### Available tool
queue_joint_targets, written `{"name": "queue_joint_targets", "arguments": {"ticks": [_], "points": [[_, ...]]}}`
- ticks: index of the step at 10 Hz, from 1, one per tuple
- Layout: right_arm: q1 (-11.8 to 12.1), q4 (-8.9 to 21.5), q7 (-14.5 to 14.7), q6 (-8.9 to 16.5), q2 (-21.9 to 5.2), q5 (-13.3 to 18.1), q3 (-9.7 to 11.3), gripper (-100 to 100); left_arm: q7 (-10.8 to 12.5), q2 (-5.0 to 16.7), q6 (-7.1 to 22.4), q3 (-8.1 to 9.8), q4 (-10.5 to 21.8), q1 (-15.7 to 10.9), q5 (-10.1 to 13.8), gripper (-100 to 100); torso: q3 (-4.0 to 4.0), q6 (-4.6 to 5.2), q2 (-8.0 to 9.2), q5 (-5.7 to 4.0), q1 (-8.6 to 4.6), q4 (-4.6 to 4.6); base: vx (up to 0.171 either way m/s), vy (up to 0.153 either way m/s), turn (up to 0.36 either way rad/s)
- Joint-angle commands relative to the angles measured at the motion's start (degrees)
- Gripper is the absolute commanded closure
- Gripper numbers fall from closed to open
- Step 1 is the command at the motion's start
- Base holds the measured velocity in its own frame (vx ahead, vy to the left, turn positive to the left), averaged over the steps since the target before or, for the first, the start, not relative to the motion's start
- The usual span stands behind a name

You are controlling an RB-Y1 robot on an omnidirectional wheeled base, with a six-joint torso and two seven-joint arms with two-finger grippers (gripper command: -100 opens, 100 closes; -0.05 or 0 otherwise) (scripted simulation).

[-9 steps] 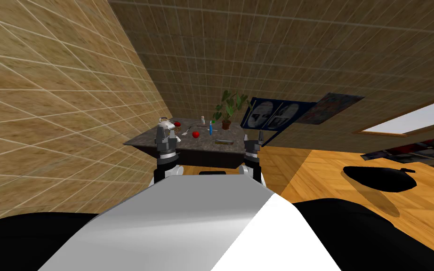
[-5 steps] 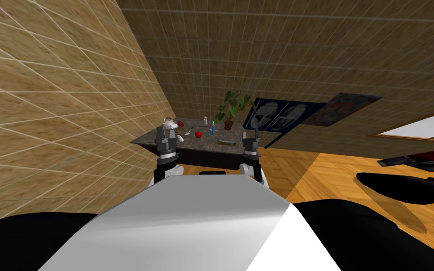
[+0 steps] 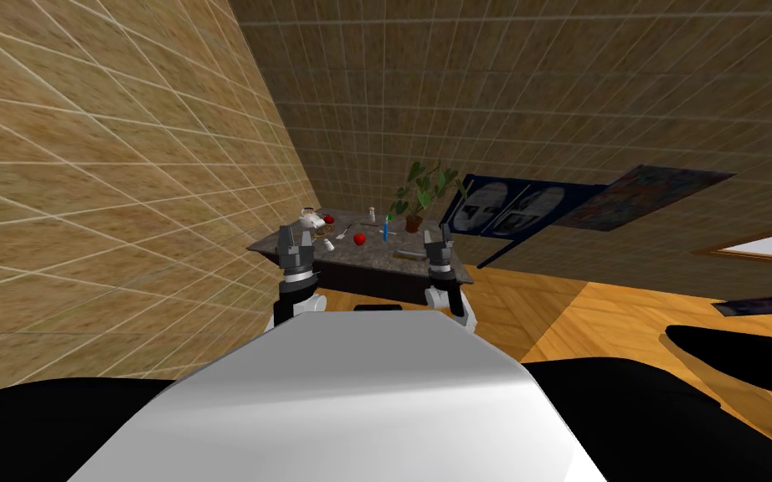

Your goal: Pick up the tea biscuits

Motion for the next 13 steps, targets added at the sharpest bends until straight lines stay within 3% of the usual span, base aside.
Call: {"name": "queue_joint_targets", "arguments": {"ticks": [1, 4, 5, 6, 7, 8, 9, 10, 11, 12, 13], "points": [[-1.03, 0.47, 0.26, -0.15, -2.1, 0.04, 0.48, -100, 0.0, 0.0, 0.0, 0.0, 0.0, 0.0, 0.0, 0, 0.0, 0.0, 0.0, 0.0, 0.0, 0.0, 0.0, 0.036, 0.066], [-4.39, 1.67, 1.63, -0.56, -7.27, 0.71, 3.62, -100, 0.0, 0.0, 0.0, 0.0, 0.0, 0.0, 0.0, 0, 0.02, 0.03, 0.04, -0.01, -0.04, 0.01, -0.006, 0.049, 0.124], [-4.39, 1.67, 1.63, -0.56, -8.52, 0.71, 3.62, -100, 0.0, 0.0, 0.0, 0.0, 0.0, 0.0, 0.0, 0, 0.02, 0.0, 0.03, 0.01, 0.06, 0.01, -0.001, 0.051, 0.065], [-6.09, 2.45, 2.39, -0.79, -10.47, 1.12, 5.45, -100, 0.0, 0.0, 0.0, 0.0, 0.0, 0.01, 0.0, 0, 0.01, 0.04, 0.02, 0.01, 0.01, 0.0, 0.001, 0.055, 0.145], [-6.09, 2.45, 2.39, -0.79, -11.98, 1.12, 5.45, -100, 0.0, 0.0, 0.0, 0.0, 0.0, 0.0, 0.0, 0, 0.0, 0.01, 0.01, 0.01, 0.03, 0.0, -0.002, 0.042, 0.073], [-7.77, 3.33, 3.17, -1.04, -13.82, 1.6, 7.47, -100, 0.0, 0.0, 0.0, 0.0, 0.0, 0.01, 0.0, 0, 0.01, 0.04, 0.02, 0.0, -0.02, 0.0, -0.003, 0.043, 0.166], [-7.77, 3.33, 3.17, -1.04, -15.5, 1.6, 7.47, -100, 0.0, 0.0, 0.0, 0.0, 0.0, 0.0, 0.0, 0, 0.01, 0.01, 0.02, 0.0, -0.01, 0.0, -0.002, 0.037, 0.084], [-9.42, 4.32, 3.99, -1.31, -17.35, 2.13, 9.65, -100, 0.0, 0.0, 0.0, 0.01, 0.0, 0.01, 0.0, 0, 0.02, 0.05, 0.03, -0.01, -0.05, 0.0, -0.011, 0.056, 0.173], [-9.42, 4.32, 3.99, -1.31, -19.29, 2.13, 9.65, -100, 0.0, 0.0, 0.0, 0.0, 0.0, 0.0, 0.0, 0, 0.03, 0.01, 0.05, 0.0, 0.02, 0.01, -0.011, 0.043, 0.097], [-11.05, 5.4, 4.84, -1.59, -21.18, 2.71, 11.99, -100, 0.0, 0.0, 0.0, 0.0, 0.0, 0.01, 0.0, 0, 0.04, 0.05, 0.07, 0.0, -0.02, 0.01, 0.0, 0.055, 0.174], [-11.05, 5.4, 4.84, -1.59, -22.92, 2.71, 11.99, -100, 0.0, 0.0, 0.0, 0.0, 0.0, 0.0, 0.0, 0, 0.02, 0.01, 0.03, 0.0, 0.03, 0.01, 0.004, 0.041, 0.1]]}}
